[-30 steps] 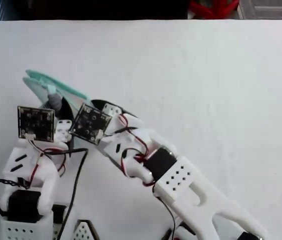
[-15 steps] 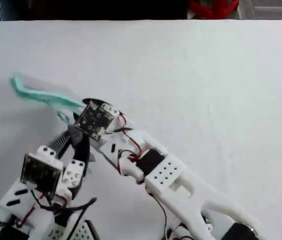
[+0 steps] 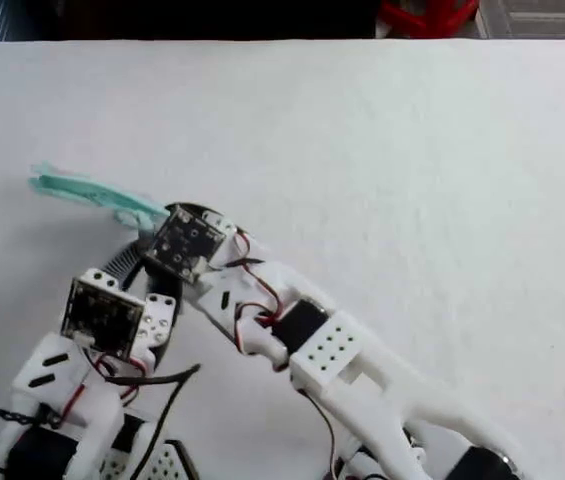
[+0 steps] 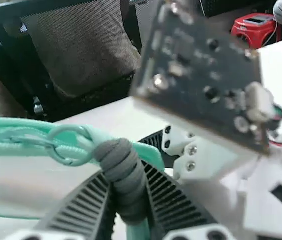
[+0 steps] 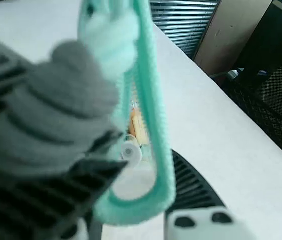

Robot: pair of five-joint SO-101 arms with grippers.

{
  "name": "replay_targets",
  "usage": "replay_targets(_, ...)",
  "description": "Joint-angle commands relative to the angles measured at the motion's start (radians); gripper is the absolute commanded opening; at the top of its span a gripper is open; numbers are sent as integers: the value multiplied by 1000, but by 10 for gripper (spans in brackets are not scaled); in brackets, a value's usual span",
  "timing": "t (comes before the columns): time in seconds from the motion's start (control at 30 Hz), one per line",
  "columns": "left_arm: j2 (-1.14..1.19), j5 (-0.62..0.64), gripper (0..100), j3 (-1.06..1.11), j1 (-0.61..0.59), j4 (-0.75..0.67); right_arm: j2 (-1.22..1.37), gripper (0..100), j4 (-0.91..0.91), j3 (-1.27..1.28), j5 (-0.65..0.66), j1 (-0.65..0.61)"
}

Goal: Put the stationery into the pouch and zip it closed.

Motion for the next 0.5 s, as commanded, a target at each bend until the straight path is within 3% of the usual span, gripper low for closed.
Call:
replay_targets(0.0, 19, -12, 24, 5, -4, -15, -168, 22, 21, -64, -3, -50)
replay_targets(0.13, 19, -15, 24, -2, 85, 40, -189, 21, 90, -144, -2, -59)
replay_targets(0.33, 18, -155, 24, -11, 288, 150, -94, 21, 160, -267, -2, -61)
replay_targets(0.47, 18, -167, 24, -74, 341, 221, -38, 21, 154, -302, -9, -71)
